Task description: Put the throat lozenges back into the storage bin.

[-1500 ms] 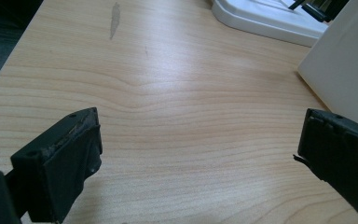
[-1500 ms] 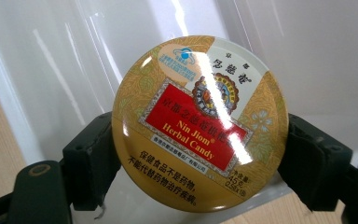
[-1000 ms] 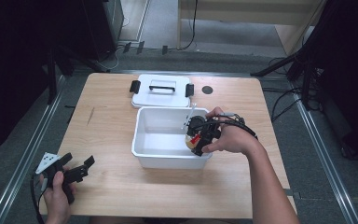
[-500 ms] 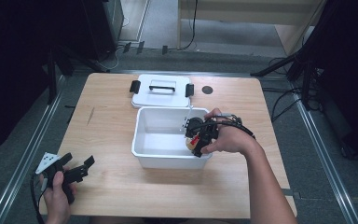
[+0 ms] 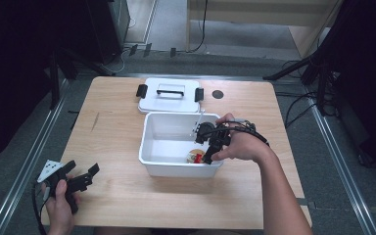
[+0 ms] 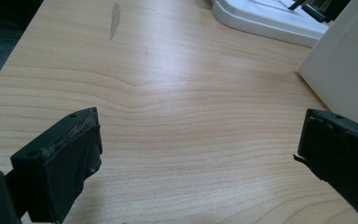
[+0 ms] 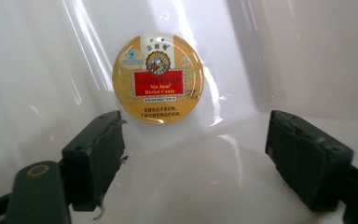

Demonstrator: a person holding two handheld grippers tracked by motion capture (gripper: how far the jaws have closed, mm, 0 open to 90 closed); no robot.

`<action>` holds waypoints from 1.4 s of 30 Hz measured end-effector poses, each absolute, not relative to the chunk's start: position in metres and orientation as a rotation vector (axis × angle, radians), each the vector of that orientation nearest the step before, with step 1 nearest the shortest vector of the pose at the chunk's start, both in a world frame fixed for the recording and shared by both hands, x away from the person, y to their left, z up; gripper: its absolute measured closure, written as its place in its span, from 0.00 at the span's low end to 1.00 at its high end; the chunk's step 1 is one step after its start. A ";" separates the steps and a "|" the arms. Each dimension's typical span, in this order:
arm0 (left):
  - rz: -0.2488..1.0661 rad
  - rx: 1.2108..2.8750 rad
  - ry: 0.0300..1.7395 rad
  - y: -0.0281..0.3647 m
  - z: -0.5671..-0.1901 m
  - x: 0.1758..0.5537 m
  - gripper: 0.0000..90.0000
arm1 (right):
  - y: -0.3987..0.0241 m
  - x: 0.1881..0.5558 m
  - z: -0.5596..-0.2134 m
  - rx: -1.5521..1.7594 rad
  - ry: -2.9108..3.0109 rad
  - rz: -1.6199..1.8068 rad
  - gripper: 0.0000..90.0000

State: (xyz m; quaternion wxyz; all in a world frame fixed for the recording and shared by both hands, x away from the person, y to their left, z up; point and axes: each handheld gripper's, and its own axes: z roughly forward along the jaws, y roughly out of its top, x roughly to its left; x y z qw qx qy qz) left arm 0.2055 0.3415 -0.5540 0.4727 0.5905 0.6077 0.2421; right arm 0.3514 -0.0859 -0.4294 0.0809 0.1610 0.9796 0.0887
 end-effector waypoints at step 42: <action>0.596 1.452 1.485 0.341 -0.554 0.206 0.00 | -0.180 0.326 -0.381 0.951 2.727 0.712 0.44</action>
